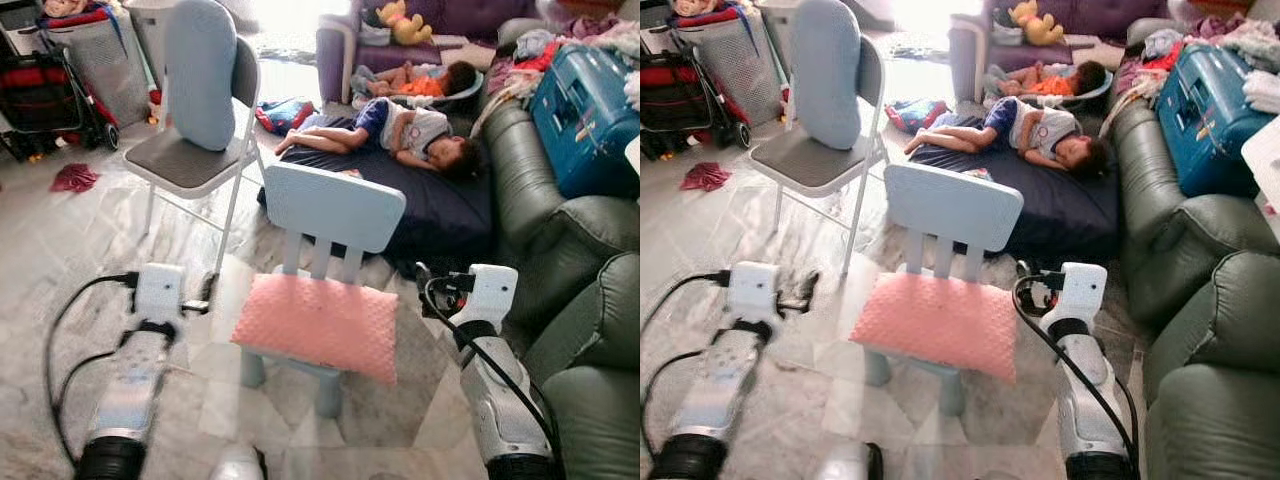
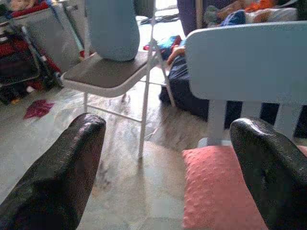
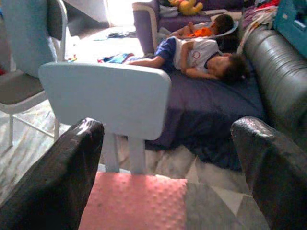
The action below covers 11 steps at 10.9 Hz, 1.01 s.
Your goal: Move the pillow to the sofa
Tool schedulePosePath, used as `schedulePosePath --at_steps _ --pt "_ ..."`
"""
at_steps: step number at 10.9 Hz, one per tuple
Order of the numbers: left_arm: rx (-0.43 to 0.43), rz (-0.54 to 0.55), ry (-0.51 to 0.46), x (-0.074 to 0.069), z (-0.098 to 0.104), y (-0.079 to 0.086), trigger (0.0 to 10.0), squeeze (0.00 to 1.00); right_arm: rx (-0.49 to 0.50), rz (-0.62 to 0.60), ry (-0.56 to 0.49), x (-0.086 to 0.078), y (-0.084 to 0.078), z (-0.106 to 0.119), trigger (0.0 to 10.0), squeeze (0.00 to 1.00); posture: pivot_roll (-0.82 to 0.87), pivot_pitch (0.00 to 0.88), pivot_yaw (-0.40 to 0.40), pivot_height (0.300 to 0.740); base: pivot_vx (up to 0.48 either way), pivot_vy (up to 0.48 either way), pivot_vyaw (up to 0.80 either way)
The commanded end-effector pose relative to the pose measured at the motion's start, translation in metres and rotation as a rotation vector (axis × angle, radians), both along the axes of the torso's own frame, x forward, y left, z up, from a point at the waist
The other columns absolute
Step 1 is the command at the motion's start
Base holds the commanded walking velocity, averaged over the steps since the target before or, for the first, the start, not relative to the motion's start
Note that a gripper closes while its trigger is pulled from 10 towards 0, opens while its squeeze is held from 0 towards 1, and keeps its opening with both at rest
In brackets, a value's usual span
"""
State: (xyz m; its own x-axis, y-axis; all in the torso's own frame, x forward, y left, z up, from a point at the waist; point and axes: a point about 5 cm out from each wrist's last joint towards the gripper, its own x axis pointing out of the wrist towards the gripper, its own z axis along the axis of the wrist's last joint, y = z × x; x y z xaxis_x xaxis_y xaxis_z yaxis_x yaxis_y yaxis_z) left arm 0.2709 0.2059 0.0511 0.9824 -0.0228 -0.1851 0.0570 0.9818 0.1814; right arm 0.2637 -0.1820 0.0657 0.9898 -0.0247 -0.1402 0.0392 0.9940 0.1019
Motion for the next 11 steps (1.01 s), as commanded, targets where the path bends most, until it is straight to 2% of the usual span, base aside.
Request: schedulePosePath --at_steps 1,4,5,7,9,11 --pt "-0.007 -0.005 -0.021 0.002 0.006 0.001 10.0 0.0 -0.007 0.009 -0.013 0.004 0.003 0.004 10.0 0.0 -0.02 0.0 -0.019 0.74 0.0 0.442 -0.8" --pt "-0.011 -0.027 -0.012 0.003 0.007 0.002 10.0 0.0 -0.039 -0.008 -0.048 0.011 -0.002 0.015 10.0 0.0 -0.03 0.007 -0.023 0.74 0.0 0.445 0.0" --pt "0.0 -0.043 -0.025 0.008 0.011 -0.001 10.0 0.0 -0.045 -0.01 -0.057 0.015 -0.004 0.019 10.0 0.0 -0.03 0.006 -0.026 0.74 0.24 0.416 0.0" --pt "0.007 -0.076 -0.032 0.009 0.013 -0.006 10.0 0.0 -0.067 -0.006 -0.067 0.017 -0.005 0.021 10.0 0.0 -0.03 0.007 -0.028 0.74 0.351 0.323 0.0" --pt "0.004 -0.071 -0.021 0.006 0.01 -0.007 10.0 0.0 -0.084 0.003 -0.069 0.017 -0.004 0.021 10.0 0.0 -0.03 0.008 -0.032 0.74 0.467 0.0 -0.57" --pt "-0.033 -0.077 -0.012 0.004 0.008 -0.012 10.0 0.0 -0.086 0.006 -0.061 0.017 -0.003 0.019 10.0 0.0 -0.02 0.008 -0.039 0.74 0.0 0.0 0.0"
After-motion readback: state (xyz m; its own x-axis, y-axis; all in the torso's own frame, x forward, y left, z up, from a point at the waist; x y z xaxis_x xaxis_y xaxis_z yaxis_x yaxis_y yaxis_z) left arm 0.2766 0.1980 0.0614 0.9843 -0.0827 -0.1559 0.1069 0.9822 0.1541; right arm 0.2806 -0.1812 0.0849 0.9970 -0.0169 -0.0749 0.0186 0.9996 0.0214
